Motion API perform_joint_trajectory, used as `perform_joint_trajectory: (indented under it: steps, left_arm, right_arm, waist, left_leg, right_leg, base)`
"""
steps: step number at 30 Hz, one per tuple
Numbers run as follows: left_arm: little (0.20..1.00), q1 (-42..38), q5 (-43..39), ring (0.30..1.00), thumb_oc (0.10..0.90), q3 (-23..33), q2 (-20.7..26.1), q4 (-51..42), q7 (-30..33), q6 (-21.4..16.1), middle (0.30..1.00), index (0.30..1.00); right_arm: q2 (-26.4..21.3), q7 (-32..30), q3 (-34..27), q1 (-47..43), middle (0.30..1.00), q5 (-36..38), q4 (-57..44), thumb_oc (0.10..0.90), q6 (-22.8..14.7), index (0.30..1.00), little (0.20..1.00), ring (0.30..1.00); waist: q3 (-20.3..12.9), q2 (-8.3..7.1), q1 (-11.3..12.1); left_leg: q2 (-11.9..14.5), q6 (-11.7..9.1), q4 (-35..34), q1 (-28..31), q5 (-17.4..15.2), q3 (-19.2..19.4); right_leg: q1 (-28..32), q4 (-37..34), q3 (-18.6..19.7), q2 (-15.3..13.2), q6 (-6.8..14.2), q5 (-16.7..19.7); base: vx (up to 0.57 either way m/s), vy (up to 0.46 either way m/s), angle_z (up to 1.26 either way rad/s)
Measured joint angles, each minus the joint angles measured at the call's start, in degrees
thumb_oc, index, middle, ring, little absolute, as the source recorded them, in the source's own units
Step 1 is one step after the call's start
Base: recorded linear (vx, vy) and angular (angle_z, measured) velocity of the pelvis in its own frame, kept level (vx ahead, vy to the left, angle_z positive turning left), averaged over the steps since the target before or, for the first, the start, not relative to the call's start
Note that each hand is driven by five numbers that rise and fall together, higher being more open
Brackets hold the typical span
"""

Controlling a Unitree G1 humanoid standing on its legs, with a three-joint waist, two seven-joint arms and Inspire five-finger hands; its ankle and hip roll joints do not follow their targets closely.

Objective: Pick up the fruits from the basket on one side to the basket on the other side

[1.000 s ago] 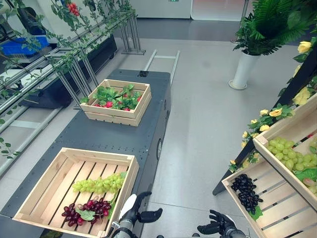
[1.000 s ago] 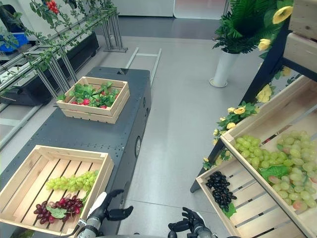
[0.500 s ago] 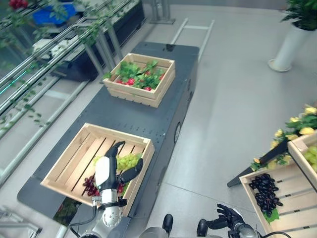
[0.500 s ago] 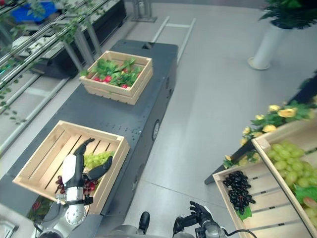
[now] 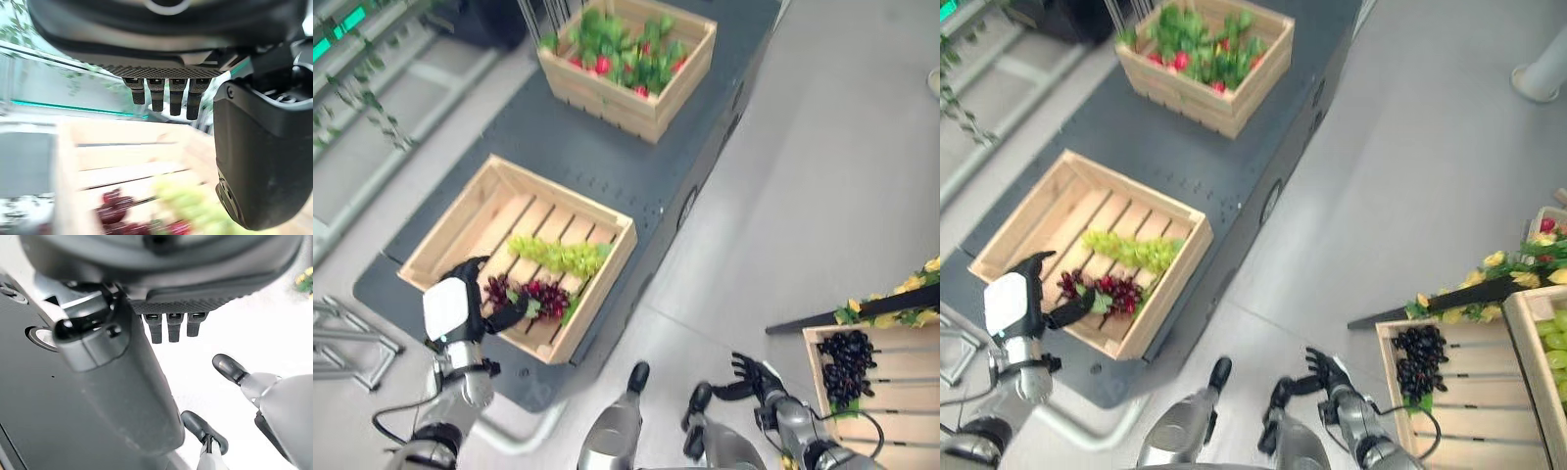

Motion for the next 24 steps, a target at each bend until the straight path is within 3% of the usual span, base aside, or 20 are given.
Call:
perform_joint_trajectory:
  steps: [4, 7, 12, 15, 24]
  left_arm:
    - [0.9, -1.5, 0.0, 0.9, 0.8, -2.2, 1.4, -0.1, -0.5, 0.3, 0.9, 0.9]
    - [0.9, -1.6, 0.0, 0.9, 0.8, -2.2, 1.9, -0.1, -0.6, 0.8, 0.9, 0.9]
    - [0.9, -3.3, 0.0, 0.9, 0.8, -2.2, 4.7, -0.2, -0.6, 0.8, 0.9, 0.9]
    - [0.9, -5.7, 0.4, 0.9, 0.8, -3.2, 9.2, -2.1, -1.4, 1.1, 0.9, 0.9]
    - [0.9, -11.1, 2.7, 0.9, 0.8, -6.0, 16.9, -6.0, -2.0, 1.7, 0.9, 0.9]
  right_arm:
    - [-2.2, 0.0, -0.2, -2.9, 0.9, 0.2, 0.4, 0.8, -0.8, 0.9, 0.9, 0.9]
    - [-3.4, 0.0, -0.2, -3.8, 0.9, 0.2, 0.0, 0.8, -1.2, 0.9, 0.9, 0.9]
    - [-3.9, 0.2, 0.0, -4.1, 0.9, 0.0, -0.2, 0.8, -1.2, 0.9, 0.9, 0.9]
    - [-4.5, 0.7, 0.7, -5.0, 0.9, -0.2, -0.9, 0.8, -1.2, 0.9, 0.9, 0.9]
    - [-6.1, 2.0, 3.9, -6.5, 0.9, -0.3, -3.4, 0.8, -1.2, 0.9, 0.9, 0.9]
  waist:
    - [4.0, -0.61, 0.4]
    - [5.5, -0.18, 0.5]
    - [5.5, -0.14, 0.7]
    - [6.1, -0.84, 0.7]
    - [7.1, -2.33, 0.9]
  left_leg:
    - [-2.4, 0.4, 7.8, -4.1, -3.0, 1.7]
    - [-3.1, 0.6, 14.5, -8.0, -5.6, 2.2]
    - [-3.3, 0.4, 25.1, -14.2, -10.2, 3.1]
    - [-3.1, 0.0, 33.1, -19.0, -13.5, 3.1]
    - [-2.4, -0.9, 42.9, -28.6, -15.7, 2.5]
  right_leg:
    - [-6.6, 13.8, 0.9, -4.4, -0.1, -6.4]
    - [-9.8, 19.5, 1.4, -5.8, -0.4, -8.6]
    - [-14.5, 28.2, 1.7, -6.8, -1.3, -12.4]
    - [-18.1, 34.8, 1.6, -7.4, -1.9, -15.4]
    - [-26.5, 43.1, 1.3, -7.5, -3.3, -17.5]
  base:
    - [-0.07, 0.117, 0.11]
    - [-0.04, 0.083, 0.02]
    - [-0.02, 0.089, 0.05]
    - [-0.01, 0.076, 0.07]
    - [0.0, 0.027, 0.03]
